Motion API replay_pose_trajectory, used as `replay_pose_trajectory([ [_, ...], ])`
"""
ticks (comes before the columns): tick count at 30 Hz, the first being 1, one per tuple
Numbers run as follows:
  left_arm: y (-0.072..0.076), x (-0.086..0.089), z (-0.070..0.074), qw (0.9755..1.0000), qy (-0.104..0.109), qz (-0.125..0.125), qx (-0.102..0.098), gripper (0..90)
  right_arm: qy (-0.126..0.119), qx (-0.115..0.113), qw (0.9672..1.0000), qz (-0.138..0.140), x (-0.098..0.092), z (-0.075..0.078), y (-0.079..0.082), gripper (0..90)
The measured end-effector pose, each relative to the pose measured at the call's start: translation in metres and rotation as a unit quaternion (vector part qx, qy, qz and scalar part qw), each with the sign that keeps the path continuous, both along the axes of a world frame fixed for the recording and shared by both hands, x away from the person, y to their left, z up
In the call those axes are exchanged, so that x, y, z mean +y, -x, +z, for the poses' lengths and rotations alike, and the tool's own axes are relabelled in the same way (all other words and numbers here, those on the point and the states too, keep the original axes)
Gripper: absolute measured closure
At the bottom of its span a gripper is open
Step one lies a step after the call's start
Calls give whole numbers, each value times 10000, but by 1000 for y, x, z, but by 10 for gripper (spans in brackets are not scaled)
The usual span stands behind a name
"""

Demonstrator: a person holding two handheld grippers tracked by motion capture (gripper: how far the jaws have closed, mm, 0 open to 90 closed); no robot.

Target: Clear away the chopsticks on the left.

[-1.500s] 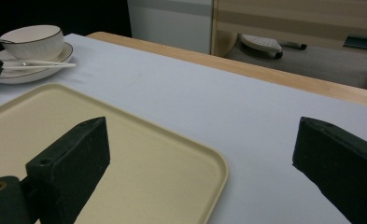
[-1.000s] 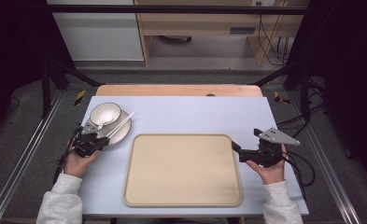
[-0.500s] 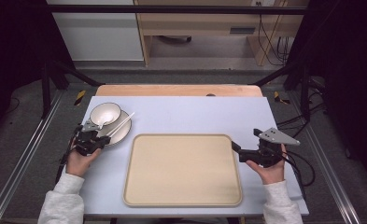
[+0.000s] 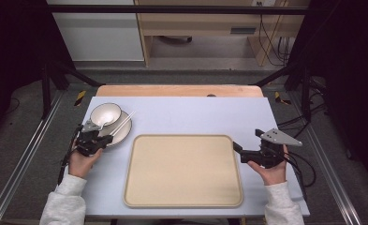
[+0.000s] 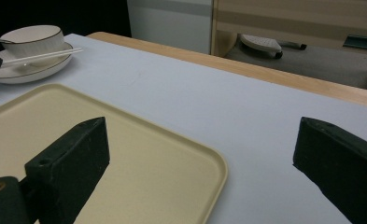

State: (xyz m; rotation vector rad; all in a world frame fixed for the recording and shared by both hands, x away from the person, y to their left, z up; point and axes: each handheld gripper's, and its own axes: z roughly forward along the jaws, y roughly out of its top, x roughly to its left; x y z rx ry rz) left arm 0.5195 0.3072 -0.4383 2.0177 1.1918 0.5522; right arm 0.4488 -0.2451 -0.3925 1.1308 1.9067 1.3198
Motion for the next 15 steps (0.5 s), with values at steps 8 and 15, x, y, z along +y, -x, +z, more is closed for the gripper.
replay_pose_trajectory([
  [8, 13, -12, 11, 9996, 183, 110, -156, 847, -26, -34, 10000, -36, -3, 2, 1, 40],
  [15, 25, -27, 16, 9994, 176, 172, -244, 847, -54, -40, 10000, -52, -4, 3, 2, 38],
])
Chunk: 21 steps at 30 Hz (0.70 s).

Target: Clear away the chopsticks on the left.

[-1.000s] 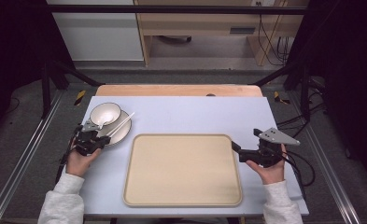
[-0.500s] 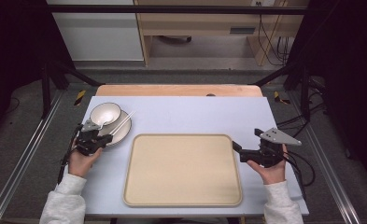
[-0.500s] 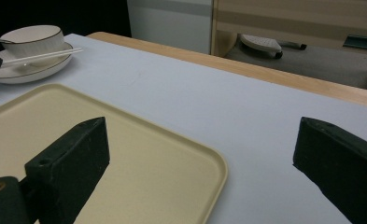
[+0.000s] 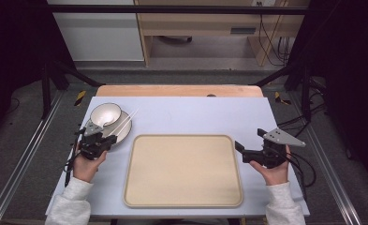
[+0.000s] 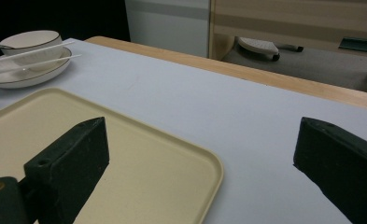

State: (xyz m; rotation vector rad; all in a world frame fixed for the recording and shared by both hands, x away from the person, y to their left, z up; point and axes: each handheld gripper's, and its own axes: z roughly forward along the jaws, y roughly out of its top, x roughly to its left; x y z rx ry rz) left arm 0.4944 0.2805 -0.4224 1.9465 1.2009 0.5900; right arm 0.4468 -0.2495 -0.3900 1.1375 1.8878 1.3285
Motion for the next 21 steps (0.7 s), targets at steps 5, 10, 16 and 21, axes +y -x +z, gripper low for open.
replay_pose_trajectory([
  [5, 13, -11, 4, 9998, 114, 119, -115, 847, -27, 24, 10000, -15, -1, 0, 0, 37],
  [10, 24, -21, 6, 9995, 130, 242, -166, 847, -48, 15, 10000, -22, -2, 0, 1, 37],
  [16, 36, -33, 4, 9988, 164, 421, -175, 847, -52, 5, 10000, -52, -3, 1, 2, 36],
  [21, 49, -37, 2, 9974, 344, 624, -101, 848, -54, 8, 10000, -51, -4, 1, 2, 35],
])
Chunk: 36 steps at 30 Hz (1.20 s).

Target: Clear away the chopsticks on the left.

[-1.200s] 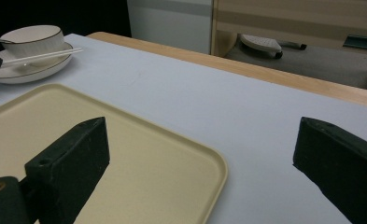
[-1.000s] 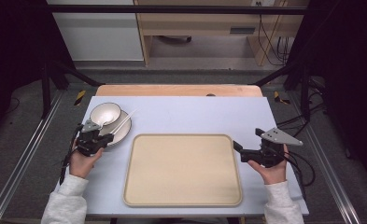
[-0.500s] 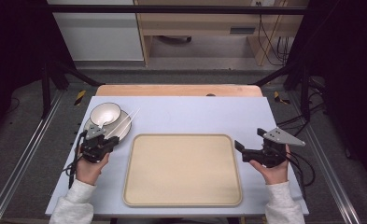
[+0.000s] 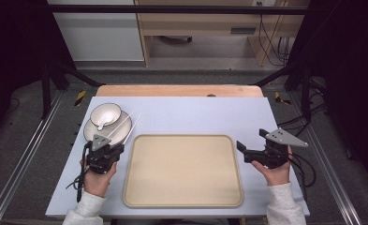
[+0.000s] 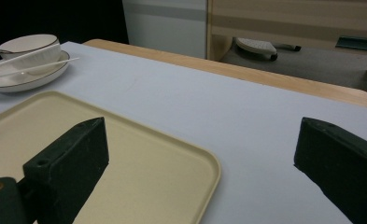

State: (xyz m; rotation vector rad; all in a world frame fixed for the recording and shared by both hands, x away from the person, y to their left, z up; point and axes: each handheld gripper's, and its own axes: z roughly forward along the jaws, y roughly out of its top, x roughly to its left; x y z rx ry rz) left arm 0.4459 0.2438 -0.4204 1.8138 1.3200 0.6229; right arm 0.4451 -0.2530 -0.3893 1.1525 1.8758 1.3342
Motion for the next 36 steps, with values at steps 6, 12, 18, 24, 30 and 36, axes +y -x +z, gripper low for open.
replay_pose_trajectory([
  [6, 14, -2, 4, 9994, 249, 251, -41, 847, 18, 31, 10000, 0, 1, -1, 0, 33],
  [12, 27, -13, 5, 9990, 196, 375, -112, 847, 10, 17, 10000, 26, 2, -1, 0, 33],
  [18, 37, -26, 1, 9982, 325, 469, -157, 847, -22, 29, 10000, 37, 2, -1, 1, 33],
  [24, 49, -35, -11, 9963, 485, 688, -184, 847, -35, 41, 10000, 36, 2, -1, 1, 33],
  [30, 56, -45, -24, 9952, 557, 789, -139, 847, -8, 53, 10000, 63, 4, -2, 0, 33],
  [36, 62, -52, -36, 9943, 579, 885, -125, 848, 1, 63, 9999, 84, 4, -3, -1, 33],
])
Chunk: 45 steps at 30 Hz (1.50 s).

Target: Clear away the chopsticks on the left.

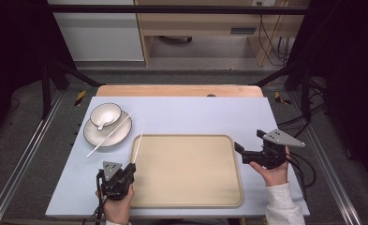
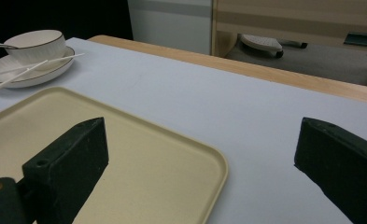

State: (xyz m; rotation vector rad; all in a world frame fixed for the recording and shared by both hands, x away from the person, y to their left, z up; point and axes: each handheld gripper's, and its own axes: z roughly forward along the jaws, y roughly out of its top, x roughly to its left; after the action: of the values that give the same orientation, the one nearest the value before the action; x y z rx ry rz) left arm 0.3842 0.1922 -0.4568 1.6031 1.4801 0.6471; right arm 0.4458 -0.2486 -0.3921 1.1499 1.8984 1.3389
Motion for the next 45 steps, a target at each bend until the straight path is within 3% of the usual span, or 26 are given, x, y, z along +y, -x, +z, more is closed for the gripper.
replay_pose_trajectory([
  [10, 2, -5, -18, 9999, -42, 76, 131, 848, 20, 36, 10000, -2, 2, -2, -1, 33],
  [20, -6, -9, -24, 9994, -167, 157, 273, 848, 38, 71, 10000, 5, 3, -3, -2, 33],
  [31, -9, -11, -25, 9983, -294, 153, 485, 847, 45, 80, 10000, 10, 2, -5, -2, 33],
  [45, -11, -13, -26, 9973, -397, 100, 616, 845, 52, 84, 10000, -2, 2, -5, -3, 32],
])
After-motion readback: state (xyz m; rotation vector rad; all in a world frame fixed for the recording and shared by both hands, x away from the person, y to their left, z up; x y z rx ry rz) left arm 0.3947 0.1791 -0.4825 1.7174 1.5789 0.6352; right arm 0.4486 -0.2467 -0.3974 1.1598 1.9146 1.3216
